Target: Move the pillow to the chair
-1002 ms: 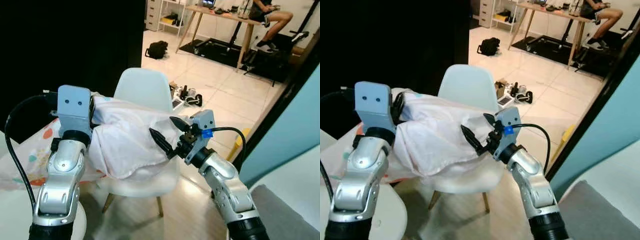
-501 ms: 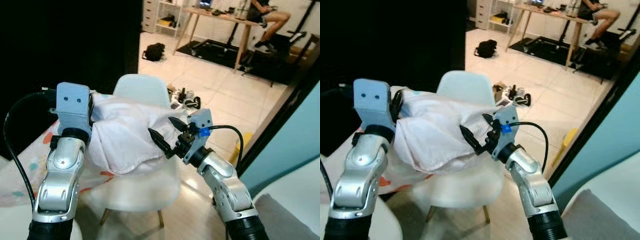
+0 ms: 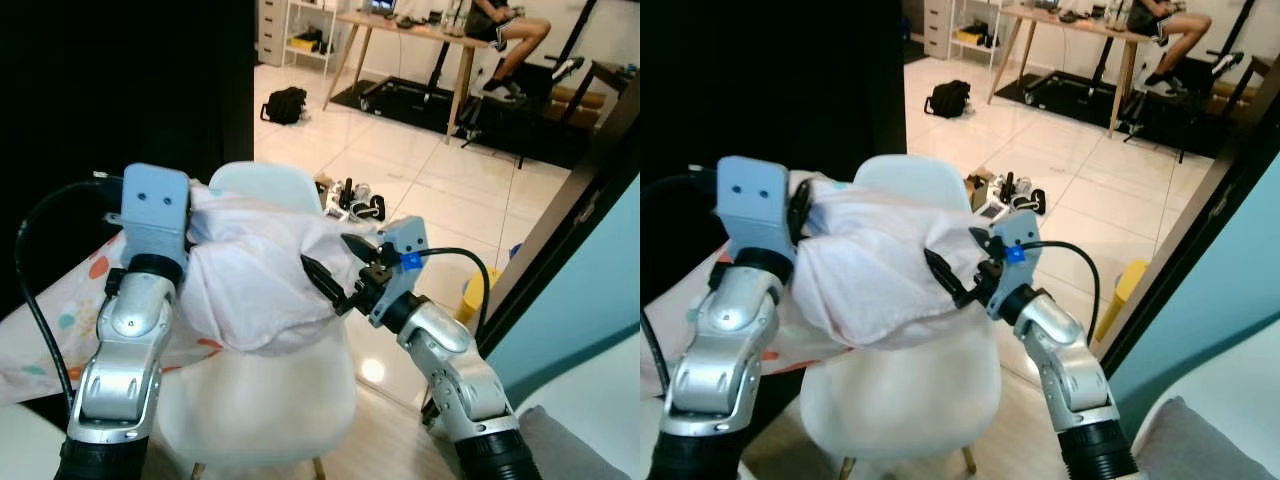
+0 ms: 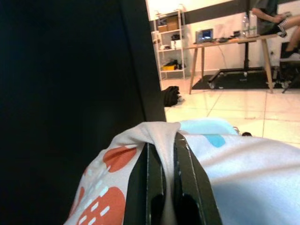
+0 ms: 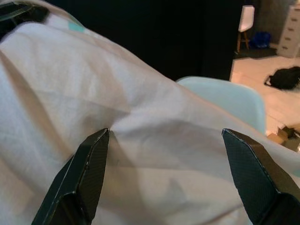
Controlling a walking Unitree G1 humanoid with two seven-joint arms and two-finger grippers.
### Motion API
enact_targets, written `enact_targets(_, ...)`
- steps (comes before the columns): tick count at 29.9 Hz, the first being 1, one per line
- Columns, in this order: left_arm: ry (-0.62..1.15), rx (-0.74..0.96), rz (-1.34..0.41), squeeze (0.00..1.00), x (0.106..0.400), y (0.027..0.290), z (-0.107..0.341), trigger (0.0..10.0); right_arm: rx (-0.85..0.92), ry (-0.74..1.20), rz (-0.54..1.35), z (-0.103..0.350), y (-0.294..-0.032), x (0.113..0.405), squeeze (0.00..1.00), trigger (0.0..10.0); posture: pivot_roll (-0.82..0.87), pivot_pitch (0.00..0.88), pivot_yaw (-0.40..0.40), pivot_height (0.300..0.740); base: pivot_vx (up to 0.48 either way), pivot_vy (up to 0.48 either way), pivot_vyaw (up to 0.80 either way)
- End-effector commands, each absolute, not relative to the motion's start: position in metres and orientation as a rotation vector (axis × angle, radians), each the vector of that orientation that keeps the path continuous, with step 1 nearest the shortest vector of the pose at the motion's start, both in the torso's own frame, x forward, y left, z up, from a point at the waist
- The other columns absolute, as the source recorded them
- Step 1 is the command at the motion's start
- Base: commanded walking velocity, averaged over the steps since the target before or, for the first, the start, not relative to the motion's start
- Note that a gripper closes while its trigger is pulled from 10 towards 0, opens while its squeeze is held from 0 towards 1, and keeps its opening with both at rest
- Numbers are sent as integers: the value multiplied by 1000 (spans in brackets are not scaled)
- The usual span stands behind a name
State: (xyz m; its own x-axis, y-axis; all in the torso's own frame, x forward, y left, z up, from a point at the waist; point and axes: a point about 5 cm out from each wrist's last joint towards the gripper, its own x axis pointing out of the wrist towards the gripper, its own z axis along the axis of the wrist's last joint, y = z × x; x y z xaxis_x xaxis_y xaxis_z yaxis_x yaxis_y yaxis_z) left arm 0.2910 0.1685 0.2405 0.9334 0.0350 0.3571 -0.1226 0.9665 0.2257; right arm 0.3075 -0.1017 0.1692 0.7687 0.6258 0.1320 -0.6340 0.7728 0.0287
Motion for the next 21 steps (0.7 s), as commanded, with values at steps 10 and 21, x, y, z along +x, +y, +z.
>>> enact_targets(10, -384, 286, 78, 0, 292, 162, 242, 10000, 66, -84, 670, 166, -105, 309, 0, 10000, -14, 0, -77, 740, 216, 0, 0)
enact_targets(21, -121, 271, 1, 0, 300, 143, 192, 10000, 58, -45, 662, 163, -104, 310, 0, 10000, -18, 0, -72, 740, 0, -131, 0)
